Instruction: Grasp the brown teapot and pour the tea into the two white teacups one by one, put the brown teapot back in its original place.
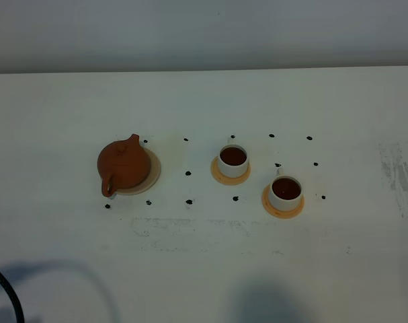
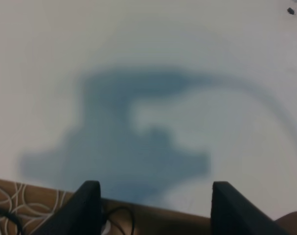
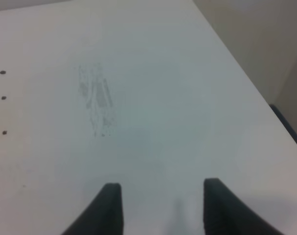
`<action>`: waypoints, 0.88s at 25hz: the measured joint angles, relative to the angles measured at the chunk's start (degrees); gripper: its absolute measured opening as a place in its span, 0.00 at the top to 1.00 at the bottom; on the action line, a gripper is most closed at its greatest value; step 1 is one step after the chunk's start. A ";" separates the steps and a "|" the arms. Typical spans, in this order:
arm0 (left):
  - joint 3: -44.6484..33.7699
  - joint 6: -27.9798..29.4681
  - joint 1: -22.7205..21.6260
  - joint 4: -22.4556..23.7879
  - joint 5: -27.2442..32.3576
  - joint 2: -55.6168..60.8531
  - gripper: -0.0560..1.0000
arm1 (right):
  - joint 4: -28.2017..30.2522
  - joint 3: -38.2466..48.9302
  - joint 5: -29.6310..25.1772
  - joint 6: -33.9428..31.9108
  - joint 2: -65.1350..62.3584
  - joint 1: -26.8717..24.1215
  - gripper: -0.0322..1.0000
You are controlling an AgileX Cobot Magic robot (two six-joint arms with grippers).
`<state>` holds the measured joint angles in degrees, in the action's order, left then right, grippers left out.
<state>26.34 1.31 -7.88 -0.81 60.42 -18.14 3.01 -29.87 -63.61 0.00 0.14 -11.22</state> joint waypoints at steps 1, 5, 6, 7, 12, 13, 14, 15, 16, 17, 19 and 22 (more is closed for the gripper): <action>-0.05 0.18 0.71 0.05 0.00 1.38 0.49 | 0.00 0.00 0.00 -0.33 0.00 0.00 0.58; -0.30 0.84 4.54 1.99 0.00 8.54 0.49 | 0.00 0.00 0.00 0.00 0.00 0.00 0.58; -0.30 0.91 5.71 2.25 0.00 10.02 0.49 | 0.00 0.00 0.00 -0.33 0.00 0.00 0.58; -0.30 0.97 6.76 2.42 0.00 11.60 0.49 | 0.00 0.00 0.00 0.00 0.00 0.00 0.58; -0.30 0.84 8.05 2.12 0.05 15.93 0.49 | 0.00 0.00 0.00 -0.33 0.00 0.00 0.58; -0.30 0.79 8.05 1.85 0.04 16.56 0.49 | 0.00 0.00 0.00 0.00 0.00 0.00 0.58; -0.30 0.80 8.05 1.59 0.04 17.42 0.49 | 0.00 0.00 0.00 0.00 0.00 0.00 0.58; -0.30 0.80 8.05 1.46 0.13 18.06 0.49 | 0.00 0.00 0.00 -0.33 0.00 0.00 0.58; -0.30 0.80 8.05 1.46 0.13 18.27 0.49 | 0.00 0.00 0.00 0.00 0.00 0.00 0.58; -0.30 0.80 8.05 1.46 0.13 18.27 0.49 | 0.00 0.00 0.00 0.00 0.00 0.00 0.58; -0.30 0.80 7.88 1.46 0.13 18.27 0.49 | 0.00 0.00 0.00 -0.33 0.00 0.00 0.58; -0.30 0.80 7.88 1.42 0.13 18.27 0.49 | 0.00 0.00 0.00 -0.33 0.00 0.00 0.58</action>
<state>26.04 2.10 0.00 0.61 60.55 0.13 3.01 -29.87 -63.61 -0.33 0.14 -11.22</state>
